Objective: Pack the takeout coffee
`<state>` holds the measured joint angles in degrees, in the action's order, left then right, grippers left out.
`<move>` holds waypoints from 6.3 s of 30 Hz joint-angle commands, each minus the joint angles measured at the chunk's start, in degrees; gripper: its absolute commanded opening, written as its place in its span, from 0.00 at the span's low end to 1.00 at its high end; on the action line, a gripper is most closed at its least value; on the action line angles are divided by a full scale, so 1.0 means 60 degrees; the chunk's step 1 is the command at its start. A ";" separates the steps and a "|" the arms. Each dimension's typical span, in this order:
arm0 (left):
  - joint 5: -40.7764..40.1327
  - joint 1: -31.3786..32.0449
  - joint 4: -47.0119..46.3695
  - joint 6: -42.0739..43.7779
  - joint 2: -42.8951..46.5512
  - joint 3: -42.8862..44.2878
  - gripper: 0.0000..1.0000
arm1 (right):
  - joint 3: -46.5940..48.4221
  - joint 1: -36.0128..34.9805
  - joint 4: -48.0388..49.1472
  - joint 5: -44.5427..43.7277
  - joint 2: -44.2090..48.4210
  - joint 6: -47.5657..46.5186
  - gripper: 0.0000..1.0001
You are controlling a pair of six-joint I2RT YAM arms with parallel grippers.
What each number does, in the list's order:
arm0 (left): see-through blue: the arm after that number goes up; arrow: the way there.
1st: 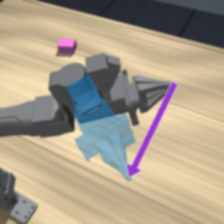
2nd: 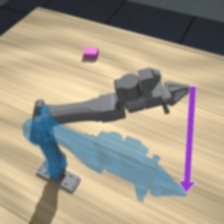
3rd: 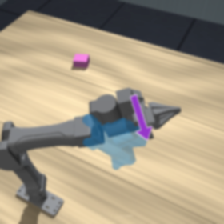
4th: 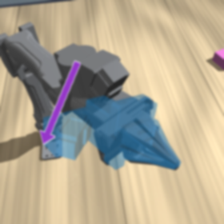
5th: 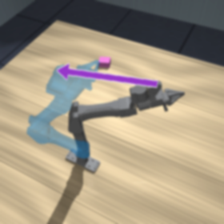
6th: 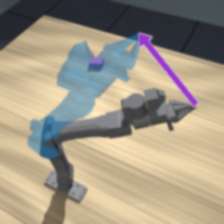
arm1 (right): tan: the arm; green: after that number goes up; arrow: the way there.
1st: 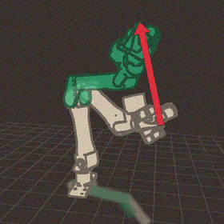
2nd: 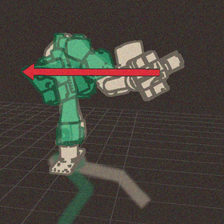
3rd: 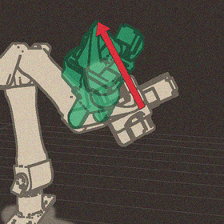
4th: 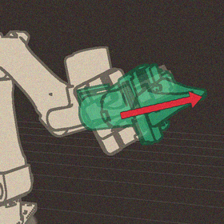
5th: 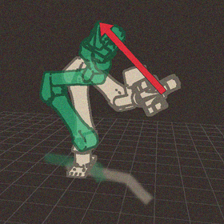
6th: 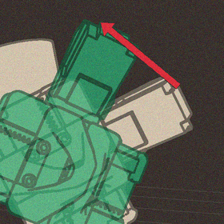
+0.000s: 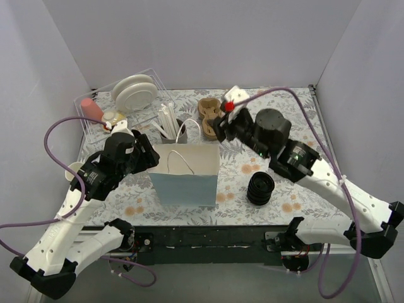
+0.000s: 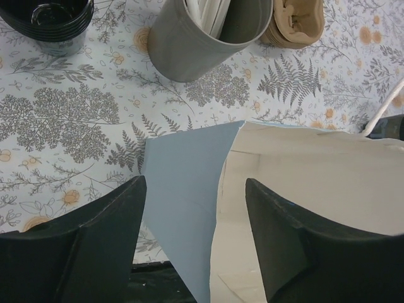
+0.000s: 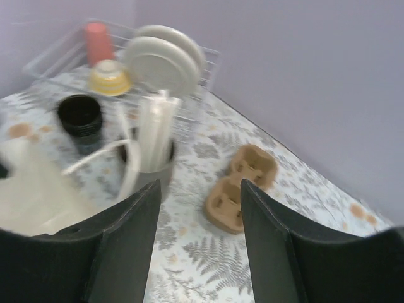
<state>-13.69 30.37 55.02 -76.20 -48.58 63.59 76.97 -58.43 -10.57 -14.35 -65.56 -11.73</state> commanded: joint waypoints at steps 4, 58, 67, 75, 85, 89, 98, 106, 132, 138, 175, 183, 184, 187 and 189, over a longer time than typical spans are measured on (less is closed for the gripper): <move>0.0714 -0.0008 -0.0264 0.0396 0.0566 0.0212 0.69 | 0.0880 0.3526 0.0370 0.0516 -0.2001 0.2113 0.60; 0.0173 -0.0008 -0.0118 -0.0219 0.1768 0.0007 0.84 | 0.7006 0.4744 -0.1754 0.1351 -1.1309 0.4093 0.56; 0.0275 -0.0008 -0.0162 -0.0380 0.1885 -0.0110 0.85 | 0.6888 0.4642 -0.1695 0.1059 -1.1471 0.4239 0.52; 0.0217 -0.0008 -0.0118 -0.0366 0.1856 -0.0066 0.85 | 0.6889 0.4597 -0.1901 0.0546 -1.1676 0.4342 0.51; 0.0144 -0.0008 -0.0104 -0.0351 0.1827 -0.0067 0.85 | 0.6552 0.4583 -0.1564 0.0370 -1.1266 0.4123 0.31; 0.0173 -0.0008 -0.0103 -0.0351 0.1841 -0.0008 0.85 | 0.6814 0.4597 -0.1505 0.0457 -1.0842 0.3903 0.30; 0.0143 -0.0008 -0.0045 -0.0322 0.1885 0.0036 0.86 | 0.6712 0.4641 -0.0729 0.0707 -1.0138 0.3610 0.30; 0.0056 -0.0008 0.0057 -0.0249 0.1695 0.0109 0.86 | 0.7166 0.4744 -0.1224 0.0678 -0.9772 0.3098 0.30; 0.0041 -0.0008 0.0043 -0.0834 0.1050 -0.0066 0.62 | 0.3976 0.4322 -0.1666 0.8806 -0.2141 0.1091 0.27; 0.0202 -0.0008 -0.0001 -0.1112 0.1123 -0.0052 0.60 | 0.2673 0.3325 -0.1360 0.9086 -0.1452 0.0841 0.27; 0.0334 -0.0008 -0.0147 -0.1582 0.1226 -0.0506 0.13 | 0.1395 0.0965 -0.1871 0.6919 -0.2578 0.0138 0.23; 0.0495 -0.0008 -0.0250 -0.1508 0.1109 -0.0623 0.11 | 0.1600 0.0833 -0.1476 0.6201 -0.2579 0.0607 0.25; 0.0481 -0.0008 -0.0264 -0.1508 0.1123 -0.0638 0.11 | 0.1644 0.0847 -0.1462 0.5910 -0.2565 0.0636 0.25; 0.0480 -0.0008 -0.0294 -0.1479 0.1167 -0.0638 0.15 | 0.1659 0.0833 -0.1345 0.5208 -0.2477 0.0695 0.25; 0.0466 -0.0008 -0.0279 -0.1450 0.1167 -0.0623 0.15 | 0.1644 0.0847 -0.1286 0.4956 -0.2462 0.0768 0.25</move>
<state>-11.20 30.37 53.80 -85.82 -42.06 60.34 85.69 -53.28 -21.17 20.75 -81.60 -8.29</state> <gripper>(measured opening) 0.148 0.430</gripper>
